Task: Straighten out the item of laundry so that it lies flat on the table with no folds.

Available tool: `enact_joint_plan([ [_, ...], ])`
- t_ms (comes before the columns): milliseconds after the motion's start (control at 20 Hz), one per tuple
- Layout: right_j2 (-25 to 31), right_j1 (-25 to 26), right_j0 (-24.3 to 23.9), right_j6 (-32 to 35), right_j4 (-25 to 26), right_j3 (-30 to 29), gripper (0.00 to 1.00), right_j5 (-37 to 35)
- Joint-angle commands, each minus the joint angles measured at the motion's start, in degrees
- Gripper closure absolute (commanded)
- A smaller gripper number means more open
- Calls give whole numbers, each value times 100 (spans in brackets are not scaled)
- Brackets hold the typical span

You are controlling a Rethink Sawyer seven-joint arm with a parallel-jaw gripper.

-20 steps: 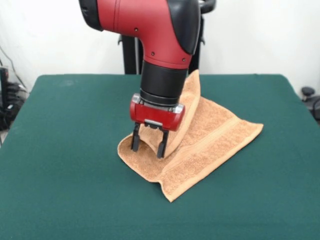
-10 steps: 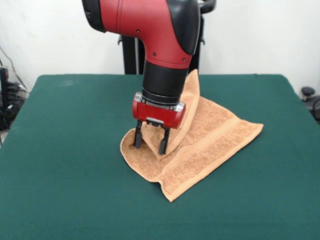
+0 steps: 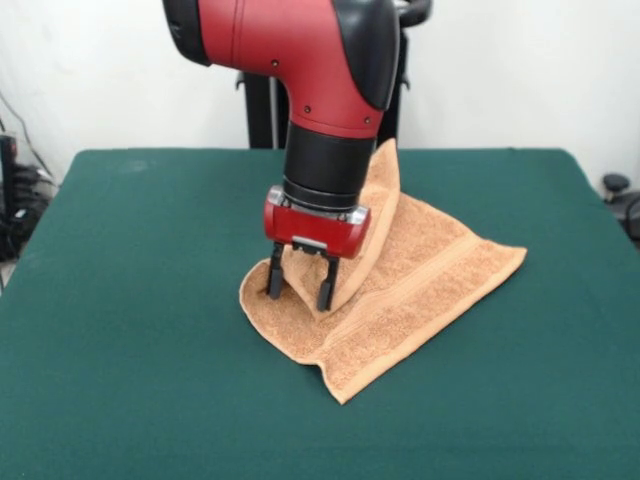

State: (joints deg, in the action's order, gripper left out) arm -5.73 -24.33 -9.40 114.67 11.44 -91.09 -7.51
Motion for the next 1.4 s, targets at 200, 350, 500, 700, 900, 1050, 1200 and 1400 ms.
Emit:
enact_joint_plan([
  [200,788,204,31,385,291,-627,0,176],
  [350,785,206,25,359,330,-619,0,212],
  [500,772,199,37,403,335,-614,100,217],
  [700,805,187,0,420,339,-634,100,212],
  [900,870,188,-60,380,361,-645,100,215],
  [1050,885,152,-81,370,369,-669,100,186],
  [1200,900,112,-124,335,411,-699,100,186],
  [1400,1008,-142,-358,125,591,-921,100,19],
])
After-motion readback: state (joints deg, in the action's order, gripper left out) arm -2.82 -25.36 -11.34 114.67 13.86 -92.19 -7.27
